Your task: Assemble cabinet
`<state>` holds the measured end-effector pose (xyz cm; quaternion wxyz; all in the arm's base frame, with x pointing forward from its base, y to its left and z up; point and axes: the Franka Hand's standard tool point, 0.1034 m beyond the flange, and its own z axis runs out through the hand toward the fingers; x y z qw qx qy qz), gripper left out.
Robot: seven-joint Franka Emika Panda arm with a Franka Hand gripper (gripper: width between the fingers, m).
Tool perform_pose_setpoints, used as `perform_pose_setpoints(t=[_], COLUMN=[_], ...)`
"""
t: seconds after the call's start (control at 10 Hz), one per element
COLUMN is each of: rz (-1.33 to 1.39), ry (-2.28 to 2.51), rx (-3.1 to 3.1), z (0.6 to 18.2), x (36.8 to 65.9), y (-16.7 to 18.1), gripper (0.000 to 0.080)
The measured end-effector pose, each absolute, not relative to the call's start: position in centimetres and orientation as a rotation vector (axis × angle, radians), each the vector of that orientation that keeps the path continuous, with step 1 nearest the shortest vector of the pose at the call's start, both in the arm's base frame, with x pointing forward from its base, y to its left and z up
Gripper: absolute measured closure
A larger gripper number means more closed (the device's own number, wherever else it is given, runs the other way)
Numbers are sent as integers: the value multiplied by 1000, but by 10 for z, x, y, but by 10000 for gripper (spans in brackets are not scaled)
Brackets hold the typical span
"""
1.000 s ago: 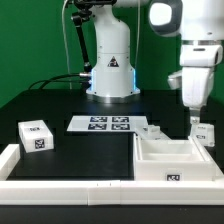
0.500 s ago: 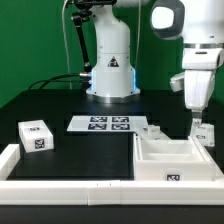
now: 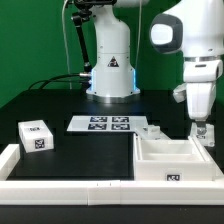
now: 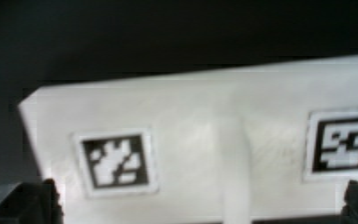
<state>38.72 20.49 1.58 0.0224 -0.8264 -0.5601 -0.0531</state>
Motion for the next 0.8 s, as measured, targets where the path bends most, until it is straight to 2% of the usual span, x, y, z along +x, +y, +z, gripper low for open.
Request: perform_pose_setpoints(t=[0.4, 0.6, 0.7, 0.8], rz=[-163, -162, -163, -163], ry=[-1737, -1736, -1737, -1738], rx=[-2549, -2550, -2550, -2549], z=[9, 9, 9, 9], x=[383, 383, 384, 384], y=[204, 204, 204, 203], gripper=[2, 266, 266, 403])
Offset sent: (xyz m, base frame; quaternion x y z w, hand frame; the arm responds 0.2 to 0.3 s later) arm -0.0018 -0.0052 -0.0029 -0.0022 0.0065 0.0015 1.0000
